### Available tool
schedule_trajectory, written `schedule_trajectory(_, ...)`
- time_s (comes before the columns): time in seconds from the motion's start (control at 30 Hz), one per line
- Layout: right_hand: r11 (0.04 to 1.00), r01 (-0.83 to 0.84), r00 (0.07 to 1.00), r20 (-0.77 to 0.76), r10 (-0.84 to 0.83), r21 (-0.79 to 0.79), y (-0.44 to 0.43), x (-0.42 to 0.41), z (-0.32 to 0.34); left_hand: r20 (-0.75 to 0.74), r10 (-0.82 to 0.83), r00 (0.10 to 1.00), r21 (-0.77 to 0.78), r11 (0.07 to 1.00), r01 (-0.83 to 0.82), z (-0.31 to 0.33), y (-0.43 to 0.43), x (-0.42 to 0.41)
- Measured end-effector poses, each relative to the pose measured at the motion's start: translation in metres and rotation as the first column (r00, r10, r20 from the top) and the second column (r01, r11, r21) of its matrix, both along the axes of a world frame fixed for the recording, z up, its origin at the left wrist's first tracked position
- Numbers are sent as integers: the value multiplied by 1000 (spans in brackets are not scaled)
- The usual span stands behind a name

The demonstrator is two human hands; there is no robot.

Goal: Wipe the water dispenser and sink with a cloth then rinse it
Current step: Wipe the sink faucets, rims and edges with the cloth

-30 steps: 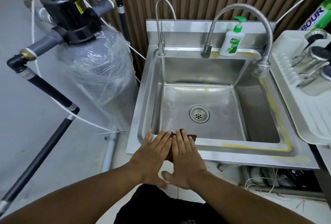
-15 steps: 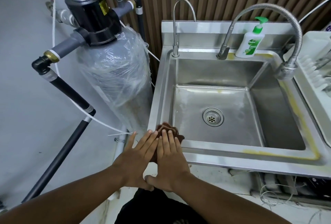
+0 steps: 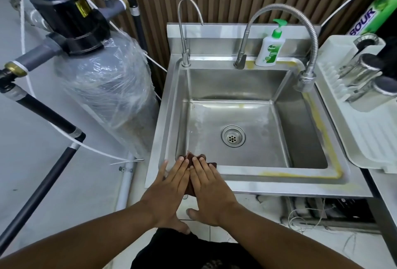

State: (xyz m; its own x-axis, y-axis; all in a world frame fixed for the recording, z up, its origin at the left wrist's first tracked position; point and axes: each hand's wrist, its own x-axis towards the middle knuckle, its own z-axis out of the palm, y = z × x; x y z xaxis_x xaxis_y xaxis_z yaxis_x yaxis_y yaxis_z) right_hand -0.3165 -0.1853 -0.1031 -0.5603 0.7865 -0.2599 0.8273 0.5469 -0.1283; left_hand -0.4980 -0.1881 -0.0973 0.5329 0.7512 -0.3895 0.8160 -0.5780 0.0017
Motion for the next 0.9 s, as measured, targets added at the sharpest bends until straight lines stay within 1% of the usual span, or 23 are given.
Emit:
schedule_trajectory(0.1, 1000, 10, 1000, 23, -10, -8, -2, 24, 1, 39, -19, 999, 20, 1000, 19, 3, 2, 24)
schedule_trajectory(0.23, 1000, 30, 998, 64, -30, -2, -4, 56, 4, 30, -54, 998, 30, 998, 53, 3, 4, 55)
schedule_trajectory(0.4, 996, 91, 990, 109, -92, 12, -10, 101, 1, 57, -84, 995, -23, 996, 85, 0, 8, 99)
schedule_trajectory(0.57, 987, 160, 968, 198, -154, -14, -15, 139, -1, 57, -158, 986, -24, 987, 159, -2, 12, 137)
schedule_trajectory(0.7, 978, 208, 950, 236, -203, 5, -21, 165, 0, 72, -204, 976, -15, 978, 206, -3, 15, 167)
schedule_trajectory(0.83, 964, 267, 925, 282, -256, 0, -28, 189, 11, 87, -242, 966, -35, 969, 246, -4, 18, 195)
schedule_trajectory(0.9, 957, 287, 915, 305, -265, -31, -28, 193, 19, 100, -256, 962, -46, 964, 261, -1, 21, 201)
